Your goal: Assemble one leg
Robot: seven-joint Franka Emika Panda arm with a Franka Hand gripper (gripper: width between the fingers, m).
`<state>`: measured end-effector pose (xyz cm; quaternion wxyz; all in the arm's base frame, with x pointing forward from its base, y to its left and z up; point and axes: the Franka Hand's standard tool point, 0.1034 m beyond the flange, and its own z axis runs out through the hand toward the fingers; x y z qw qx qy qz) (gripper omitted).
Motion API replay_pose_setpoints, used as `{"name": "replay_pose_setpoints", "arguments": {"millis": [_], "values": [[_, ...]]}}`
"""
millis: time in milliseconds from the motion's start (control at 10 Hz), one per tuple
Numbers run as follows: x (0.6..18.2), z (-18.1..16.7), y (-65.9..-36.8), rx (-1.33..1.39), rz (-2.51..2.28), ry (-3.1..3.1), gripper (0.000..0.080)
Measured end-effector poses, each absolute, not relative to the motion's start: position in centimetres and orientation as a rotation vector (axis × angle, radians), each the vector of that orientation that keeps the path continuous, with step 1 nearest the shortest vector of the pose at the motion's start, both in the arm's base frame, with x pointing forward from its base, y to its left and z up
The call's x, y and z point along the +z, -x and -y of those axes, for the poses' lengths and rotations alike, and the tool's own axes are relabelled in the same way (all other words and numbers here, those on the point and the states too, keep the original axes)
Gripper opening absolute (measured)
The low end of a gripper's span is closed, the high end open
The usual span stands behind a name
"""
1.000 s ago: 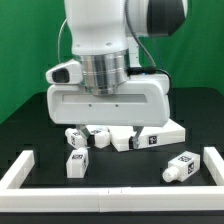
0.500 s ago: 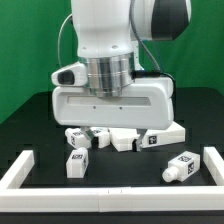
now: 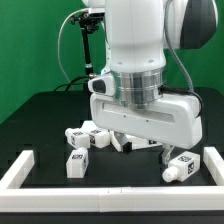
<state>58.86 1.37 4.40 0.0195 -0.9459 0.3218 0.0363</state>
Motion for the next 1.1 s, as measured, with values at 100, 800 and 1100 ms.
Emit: {"name": "replay_pose_setpoints", "arguments": {"millis": [100,800,1100], "values": [[4.4,-1.5,-58.8,0.113,-0.997,2.936,0.0649],[4.2,-7.0,-58.8,0.087,-0.905,2.961,0.0649],[3.3,-7.4,-58.6,0.074,-0.913,2.961,0.0649]]}}
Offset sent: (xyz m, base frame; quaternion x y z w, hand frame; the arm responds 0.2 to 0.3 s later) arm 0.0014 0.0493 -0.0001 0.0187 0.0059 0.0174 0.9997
